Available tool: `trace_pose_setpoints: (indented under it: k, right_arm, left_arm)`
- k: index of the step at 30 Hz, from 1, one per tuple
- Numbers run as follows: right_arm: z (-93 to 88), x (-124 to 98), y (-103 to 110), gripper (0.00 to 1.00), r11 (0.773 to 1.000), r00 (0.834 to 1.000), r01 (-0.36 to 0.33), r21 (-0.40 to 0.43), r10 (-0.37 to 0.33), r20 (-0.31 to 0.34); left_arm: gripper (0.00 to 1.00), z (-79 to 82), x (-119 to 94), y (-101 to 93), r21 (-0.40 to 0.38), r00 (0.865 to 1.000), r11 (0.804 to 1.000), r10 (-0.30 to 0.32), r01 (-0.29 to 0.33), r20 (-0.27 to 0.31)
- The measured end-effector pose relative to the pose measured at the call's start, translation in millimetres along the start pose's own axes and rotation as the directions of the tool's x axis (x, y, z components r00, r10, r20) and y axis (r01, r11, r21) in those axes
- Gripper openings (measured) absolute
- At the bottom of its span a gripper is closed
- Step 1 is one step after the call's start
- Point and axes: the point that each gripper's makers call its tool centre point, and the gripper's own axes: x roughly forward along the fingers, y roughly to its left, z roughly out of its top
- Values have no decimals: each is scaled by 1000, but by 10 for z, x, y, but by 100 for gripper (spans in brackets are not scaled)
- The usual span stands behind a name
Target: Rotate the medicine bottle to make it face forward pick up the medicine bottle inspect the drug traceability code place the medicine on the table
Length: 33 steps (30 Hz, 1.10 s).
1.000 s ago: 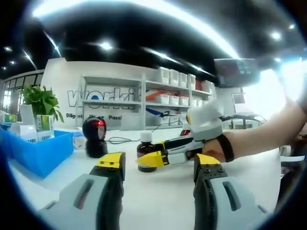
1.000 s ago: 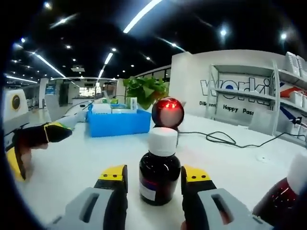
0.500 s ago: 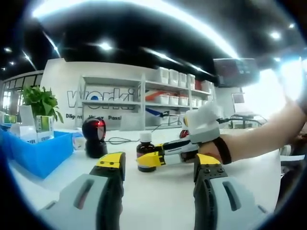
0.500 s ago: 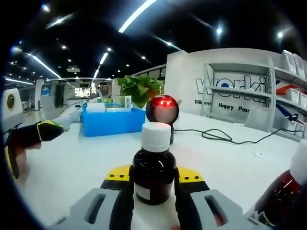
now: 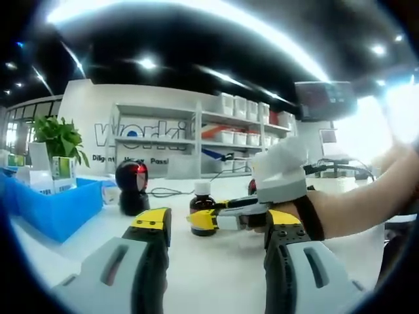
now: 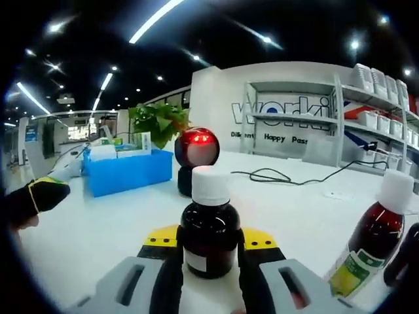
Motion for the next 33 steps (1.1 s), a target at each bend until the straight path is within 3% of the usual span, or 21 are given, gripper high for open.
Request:
trace_pose_setpoints:
  k: [11,16,27,33]
  right_arm:
    - [-15,12,-8,28,1000,1000,15,9,-15,-11]
    - [-59,-1,-27,30,998,999,-41,47,42,-10]
    - [110,-69,-34,39,979,980,-196,-62,198,36]
    - [130,-55,13,39,945,955,-291,-151,296,10]
  left_arm:
    - [48,3,-4,-4,1,1000,1000,-1,1,1]
    - [48,1,-1,-18,4,1000,1000,-4,4,-1]
    - [48,-2,-3,-16,2,1000,1000,-6,6,-3]
    - [48,-4,0,-17,6,1000,1000,-7,7,-5]
